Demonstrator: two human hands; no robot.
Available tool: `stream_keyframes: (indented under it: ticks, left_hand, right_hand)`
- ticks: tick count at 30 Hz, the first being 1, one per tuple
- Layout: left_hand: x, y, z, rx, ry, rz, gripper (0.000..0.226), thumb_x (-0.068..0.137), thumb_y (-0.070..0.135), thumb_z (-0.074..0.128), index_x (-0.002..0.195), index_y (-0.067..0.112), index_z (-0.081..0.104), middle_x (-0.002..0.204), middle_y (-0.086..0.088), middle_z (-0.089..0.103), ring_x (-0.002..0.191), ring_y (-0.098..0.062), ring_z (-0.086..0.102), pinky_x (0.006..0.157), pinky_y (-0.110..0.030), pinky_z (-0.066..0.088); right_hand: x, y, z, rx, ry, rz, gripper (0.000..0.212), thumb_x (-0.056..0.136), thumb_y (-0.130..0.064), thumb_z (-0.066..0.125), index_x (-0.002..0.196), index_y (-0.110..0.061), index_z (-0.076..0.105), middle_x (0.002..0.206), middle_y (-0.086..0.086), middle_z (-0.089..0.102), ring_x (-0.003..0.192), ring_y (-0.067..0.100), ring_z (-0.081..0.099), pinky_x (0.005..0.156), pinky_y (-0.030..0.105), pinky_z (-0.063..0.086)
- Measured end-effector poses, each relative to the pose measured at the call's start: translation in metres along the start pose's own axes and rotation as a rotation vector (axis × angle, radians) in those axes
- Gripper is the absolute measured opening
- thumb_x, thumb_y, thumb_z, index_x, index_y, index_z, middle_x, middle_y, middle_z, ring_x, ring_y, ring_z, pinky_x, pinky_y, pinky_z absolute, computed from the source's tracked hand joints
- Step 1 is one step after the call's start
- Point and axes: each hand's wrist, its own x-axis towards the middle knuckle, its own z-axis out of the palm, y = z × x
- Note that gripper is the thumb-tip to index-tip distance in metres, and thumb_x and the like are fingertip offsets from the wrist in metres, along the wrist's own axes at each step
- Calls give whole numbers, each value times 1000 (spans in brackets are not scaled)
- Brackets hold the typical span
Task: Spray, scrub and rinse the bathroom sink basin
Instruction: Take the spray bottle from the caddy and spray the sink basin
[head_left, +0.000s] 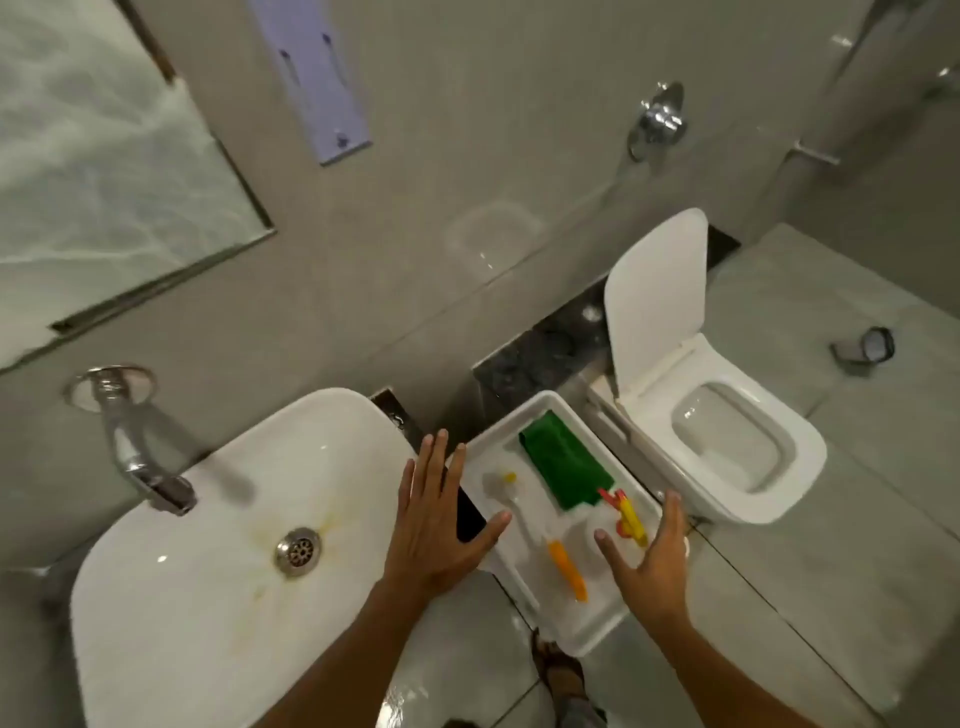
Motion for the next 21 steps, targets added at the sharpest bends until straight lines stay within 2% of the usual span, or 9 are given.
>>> stream_keyframes:
  ticks: [2, 4, 6, 9, 11, 13, 15, 19, 21]
  left_hand:
    - [8, 1, 8, 52, -36, 5, 105, 95, 85, 47, 174, 20, 20, 185, -3, 0, 172, -24, -5, 137, -59, 5]
    - [17, 2, 13, 87, -28, -21, 105, 95, 84, 48, 173, 19, 25, 185, -6, 6, 172, -26, -2, 137, -60, 2]
    - [19, 5, 19, 102, -1, -29, 101, 95, 82, 50, 171, 17, 32, 184, -7, 15, 172, -26, 1, 137, -59, 2]
    - [19, 3, 22, 132, 19, -31, 99, 96, 85, 47, 170, 19, 35, 184, -3, 16, 172, -20, -3, 138, -53, -7]
    - [22, 3, 23, 129, 9, -46, 100, 95, 87, 44, 169, 20, 36, 184, -1, 15, 172, -19, -4, 137, -50, -11]
    - [22, 3, 24, 130, 19, -46, 100, 95, 87, 44, 168, 20, 38, 184, -1, 16, 172, -20, -1, 137, -51, -10]
    - [23, 2, 26, 138, 30, -44, 99, 95, 87, 43, 167, 19, 39, 183, -3, 18, 172, -22, 3, 138, -53, -7]
    - [23, -1, 31, 171, 47, -32, 98, 96, 84, 47, 164, 15, 43, 182, -6, 21, 172, -24, 7, 138, -55, -3]
    - [23, -1, 30, 174, 53, -23, 96, 96, 83, 48, 163, 14, 44, 182, -7, 23, 172, -26, 10, 138, -56, -1]
  right_hand:
    - [0, 10, 12, 147, -14, 110, 116, 82, -46, 86, 169, -25, 11, 171, 3, 29, 154, 25, 35, 121, 49, 34]
    - [1, 14, 26, 229, -73, 214, 111, 85, -47, 82, 168, -37, 8, 168, -5, 36, 141, 13, 46, 116, 47, 38]
    - [8, 22, 39, 322, -36, 258, 105, 89, -45, 79, 167, -43, 9, 165, -10, 40, 132, 8, 50, 114, 46, 40]
    - [19, 29, 56, 474, 70, 391, 94, 92, -45, 76, 166, -44, 18, 160, -8, 50, 137, 18, 56, 115, 48, 44]
    - [25, 34, 68, 476, 136, 461, 85, 91, -51, 75, 163, -43, 30, 146, -1, 62, 134, 29, 60, 112, 51, 48]
    - [33, 34, 74, 474, 155, 435, 79, 89, -54, 75, 159, -38, 43, 125, -1, 70, 121, 30, 68, 107, 51, 54]
    - [46, 33, 78, 439, 162, 365, 74, 90, -50, 76, 156, -28, 51, 115, -1, 70, 108, 24, 71, 102, 47, 58]
    - [66, 32, 85, 365, 175, 191, 64, 93, -31, 79, 150, -12, 58, 120, 7, 72, 111, 23, 70, 102, 36, 58]
    - [70, 31, 86, 340, 183, 123, 52, 96, -28, 76, 143, -10, 65, 127, 7, 72, 117, 22, 70, 105, 37, 57]
